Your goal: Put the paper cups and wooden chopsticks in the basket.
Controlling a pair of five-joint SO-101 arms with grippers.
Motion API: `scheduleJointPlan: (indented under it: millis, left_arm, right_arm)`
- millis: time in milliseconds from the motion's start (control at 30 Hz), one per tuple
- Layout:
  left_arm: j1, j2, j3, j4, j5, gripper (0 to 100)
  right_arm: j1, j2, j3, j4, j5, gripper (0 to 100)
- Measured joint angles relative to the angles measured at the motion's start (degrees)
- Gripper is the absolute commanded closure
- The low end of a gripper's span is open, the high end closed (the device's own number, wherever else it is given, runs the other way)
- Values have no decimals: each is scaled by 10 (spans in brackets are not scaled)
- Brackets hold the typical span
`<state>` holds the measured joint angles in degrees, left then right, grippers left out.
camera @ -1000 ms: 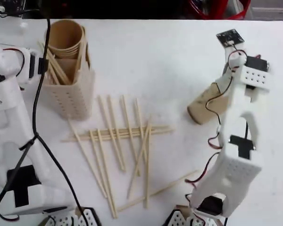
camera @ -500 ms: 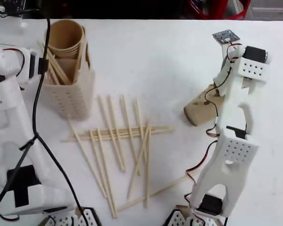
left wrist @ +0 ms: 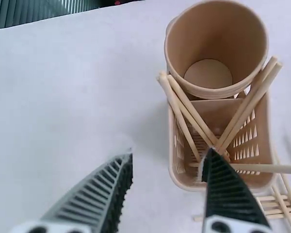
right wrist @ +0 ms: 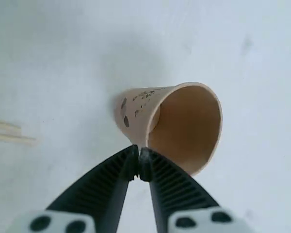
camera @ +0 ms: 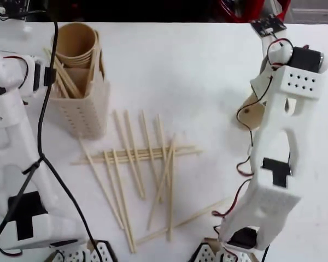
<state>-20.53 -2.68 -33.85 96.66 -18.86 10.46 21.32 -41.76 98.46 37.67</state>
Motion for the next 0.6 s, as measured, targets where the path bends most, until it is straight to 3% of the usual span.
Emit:
scheduleJointPlan:
  millis: [200,367,467,600]
  left_arm:
    - [-11,0,0,0,0,759]
    - [-70,0,0,-4,0,759]
    - [-106,0,0,-11,-1,759]
    - [-129,0,3,-12,-28,759]
  right_arm:
    - [-74,-163,68,1,-21,981]
    - [-135,-295,83,1,-41,978]
    - [-118,-314,124,1,-41,907]
    - [-45,-280,188,1,-41,776]
